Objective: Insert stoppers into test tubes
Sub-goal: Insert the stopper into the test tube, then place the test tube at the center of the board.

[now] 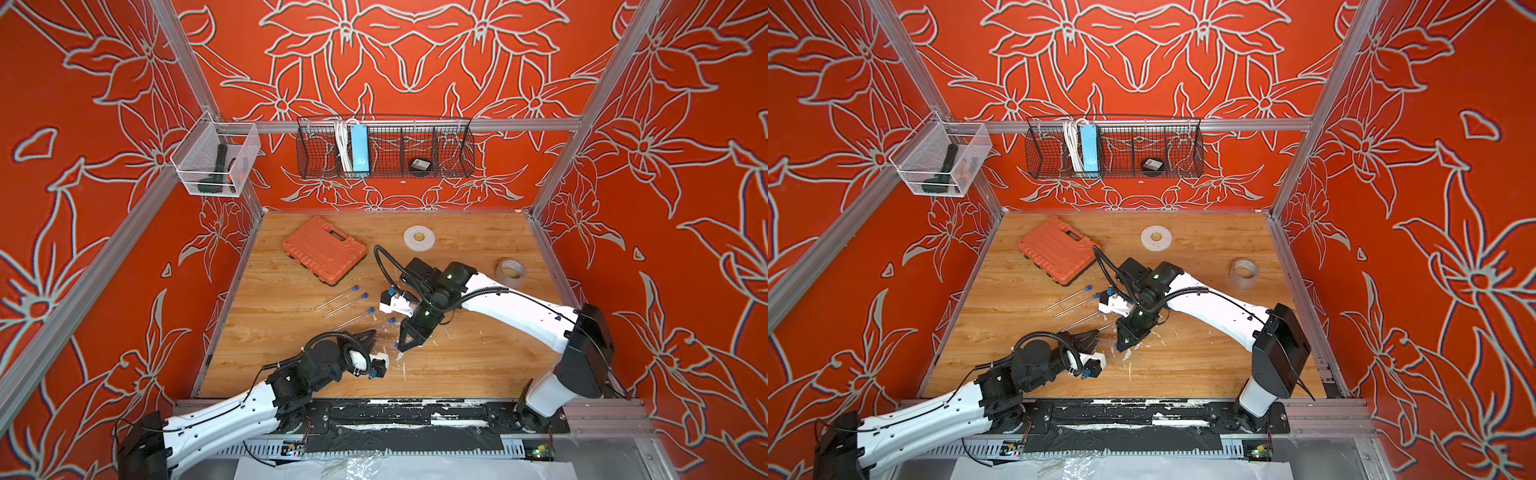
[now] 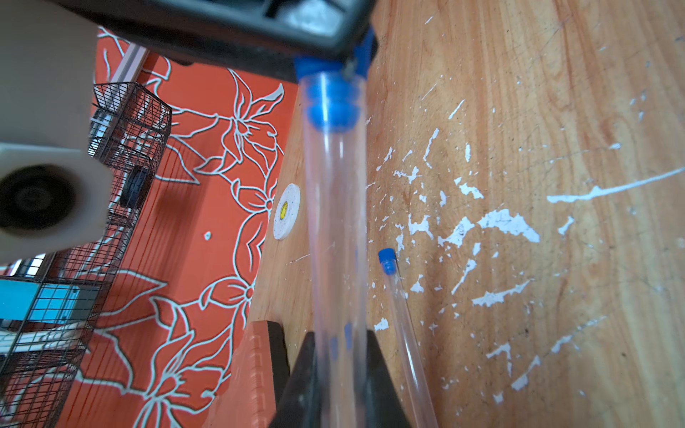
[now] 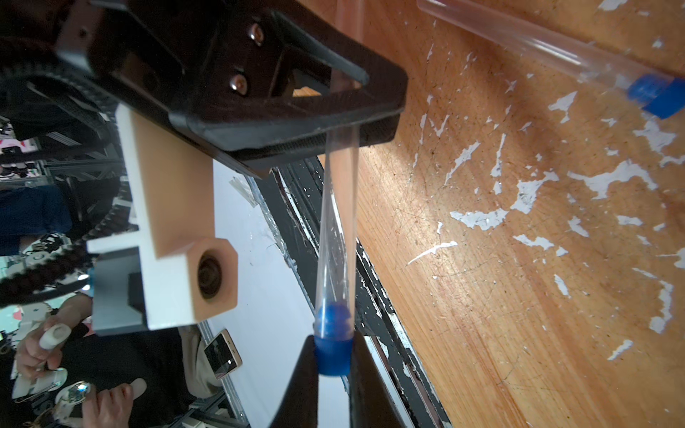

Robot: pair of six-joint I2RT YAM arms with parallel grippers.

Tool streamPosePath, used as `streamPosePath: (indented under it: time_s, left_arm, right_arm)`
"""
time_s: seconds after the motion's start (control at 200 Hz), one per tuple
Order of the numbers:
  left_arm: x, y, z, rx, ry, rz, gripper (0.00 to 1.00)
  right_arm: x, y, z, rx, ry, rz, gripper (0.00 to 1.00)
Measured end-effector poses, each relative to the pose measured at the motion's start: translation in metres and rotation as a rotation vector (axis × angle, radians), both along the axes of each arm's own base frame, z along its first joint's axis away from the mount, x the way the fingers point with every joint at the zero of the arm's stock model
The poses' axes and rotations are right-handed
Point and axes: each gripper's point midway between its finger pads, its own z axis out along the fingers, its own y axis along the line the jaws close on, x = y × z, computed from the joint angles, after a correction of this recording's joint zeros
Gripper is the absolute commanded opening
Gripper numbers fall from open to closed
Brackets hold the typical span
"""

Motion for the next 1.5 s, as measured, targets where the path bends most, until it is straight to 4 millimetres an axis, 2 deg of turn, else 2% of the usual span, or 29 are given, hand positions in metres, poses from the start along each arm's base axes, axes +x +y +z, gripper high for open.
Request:
streamPosePath:
  time_s: [0.17, 0.33, 0.47, 0.515, 0.591, 0.641, 0.686, 0.731, 0.781, 0.911, 1.011, 1.106, 1.186, 1.261, 1.371, 1.496]
  left_arm:
    - [0.0, 0.0, 0.0, 0.02, -0.021, -0.007, 0.0]
    - [0.005, 0.005, 0.003, 0.055, -0.039, 0.025, 0.0]
    - [0.013, 0.008, 0.015, 0.095, -0.058, 0.061, 0.0]
    - [0.011, 0.001, 0.025, 0.083, -0.07, 0.026, 0.0]
    - [-0.009, -0.027, 0.055, 0.018, -0.109, -0.133, 0.0]
    - [-0.018, -0.038, 0.078, -0.032, -0.151, -0.196, 0.0]
    - [-0.019, -0.042, 0.09, -0.052, -0.173, -0.211, 0.0]
    - [-0.02, -0.043, 0.098, -0.067, -0.189, -0.217, 0.0]
    - [-0.019, -0.044, 0.098, -0.063, -0.186, -0.218, 0.0]
    - [-0.017, -0.048, 0.081, -0.018, -0.144, -0.22, 0.0]
    - [-0.016, -0.049, 0.066, 0.025, -0.083, -0.217, 0.0]
    - [-0.012, -0.053, 0.06, 0.049, -0.02, -0.202, 0.0]
    - [-0.003, -0.058, 0.058, 0.056, 0.052, -0.173, 0.0]
    - [0.009, -0.061, 0.054, 0.059, 0.147, -0.131, 0.0]
    - [0.032, -0.065, 0.044, 0.066, 0.277, -0.058, 0.0]
    - [0.05, -0.068, 0.019, 0.108, 0.436, -0.011, 0.0]
  right_arm:
    - [0.0, 0.0, -0.002, 0.023, 0.016, -0.015, 0.03]
    - [0.006, 0.001, -0.001, 0.07, -0.007, -0.028, 0.12]
    - [0.018, 0.0, 0.007, 0.153, -0.053, -0.056, 0.24]
    - [0.027, 0.007, 0.016, 0.216, -0.095, -0.06, 0.29]
    - [0.056, 0.026, 0.037, 0.351, -0.245, -0.07, 0.39]
    - [0.071, 0.028, 0.045, 0.394, -0.308, -0.087, 0.44]
    - [0.078, 0.025, 0.05, 0.414, -0.346, -0.106, 0.47]
    - [0.082, 0.018, 0.054, 0.425, -0.38, -0.125, 0.47]
    - [0.083, 0.009, 0.057, 0.429, -0.404, -0.145, 0.47]
    - [0.085, -0.014, 0.069, 0.446, -0.456, -0.217, 0.47]
    - [0.1, -0.037, 0.075, 0.424, -0.504, -0.325, 0.47]
    - [0.124, -0.068, 0.077, 0.37, -0.562, -0.48, 0.47]
    - [0.144, -0.102, 0.07, 0.301, -0.61, -0.629, 0.46]
    - [0.154, -0.134, 0.061, 0.232, -0.644, -0.753, 0.46]
    - [0.155, -0.171, 0.054, 0.15, -0.706, -0.885, 0.46]
    - [0.146, -0.201, 0.069, 0.128, -0.81, -0.985, 0.46]
